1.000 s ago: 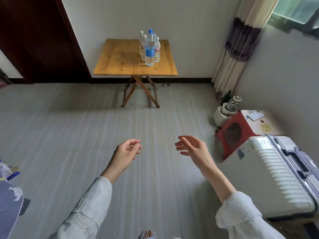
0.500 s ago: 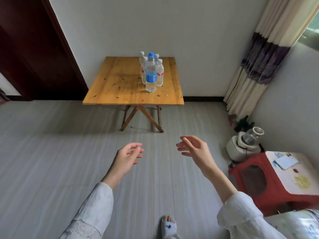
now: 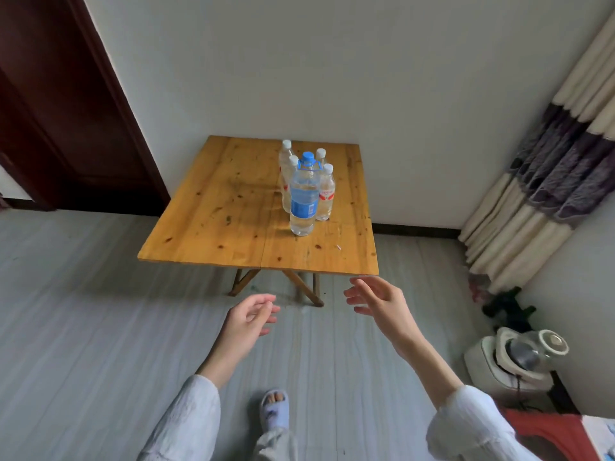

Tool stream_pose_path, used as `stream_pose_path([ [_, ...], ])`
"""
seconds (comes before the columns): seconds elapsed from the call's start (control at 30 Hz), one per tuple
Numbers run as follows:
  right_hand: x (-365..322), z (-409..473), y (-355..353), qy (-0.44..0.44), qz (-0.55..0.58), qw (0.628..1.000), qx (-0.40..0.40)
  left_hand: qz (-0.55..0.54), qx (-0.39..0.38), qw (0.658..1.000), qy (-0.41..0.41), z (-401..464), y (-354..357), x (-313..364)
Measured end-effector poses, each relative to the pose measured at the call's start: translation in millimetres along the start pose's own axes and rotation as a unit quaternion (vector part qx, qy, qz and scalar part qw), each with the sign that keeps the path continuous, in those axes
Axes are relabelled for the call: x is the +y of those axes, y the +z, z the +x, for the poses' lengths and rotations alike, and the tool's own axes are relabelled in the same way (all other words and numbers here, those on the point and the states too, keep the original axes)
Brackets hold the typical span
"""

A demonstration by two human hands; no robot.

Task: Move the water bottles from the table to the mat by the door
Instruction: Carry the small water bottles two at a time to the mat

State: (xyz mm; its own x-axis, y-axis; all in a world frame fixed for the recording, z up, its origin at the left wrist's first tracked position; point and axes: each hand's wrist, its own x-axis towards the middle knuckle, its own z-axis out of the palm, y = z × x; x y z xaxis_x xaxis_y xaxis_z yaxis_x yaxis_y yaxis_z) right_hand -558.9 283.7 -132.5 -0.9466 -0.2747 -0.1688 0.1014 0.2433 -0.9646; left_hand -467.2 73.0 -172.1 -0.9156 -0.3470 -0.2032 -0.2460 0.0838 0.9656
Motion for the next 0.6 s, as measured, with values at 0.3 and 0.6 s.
stream_pose_path([
  [0.3,-33.4,166.8,29.4,0.023,0.002,0.998,0.053,-0.01,-0.018,1.0,0.002,187.0,-37.4,39.4],
  [0.6,-49.9,287.4,37.5,0.037,0.001,0.996,0.077,0.016,-0.021,1.0,-0.008,314.3,-50.3,60.4],
])
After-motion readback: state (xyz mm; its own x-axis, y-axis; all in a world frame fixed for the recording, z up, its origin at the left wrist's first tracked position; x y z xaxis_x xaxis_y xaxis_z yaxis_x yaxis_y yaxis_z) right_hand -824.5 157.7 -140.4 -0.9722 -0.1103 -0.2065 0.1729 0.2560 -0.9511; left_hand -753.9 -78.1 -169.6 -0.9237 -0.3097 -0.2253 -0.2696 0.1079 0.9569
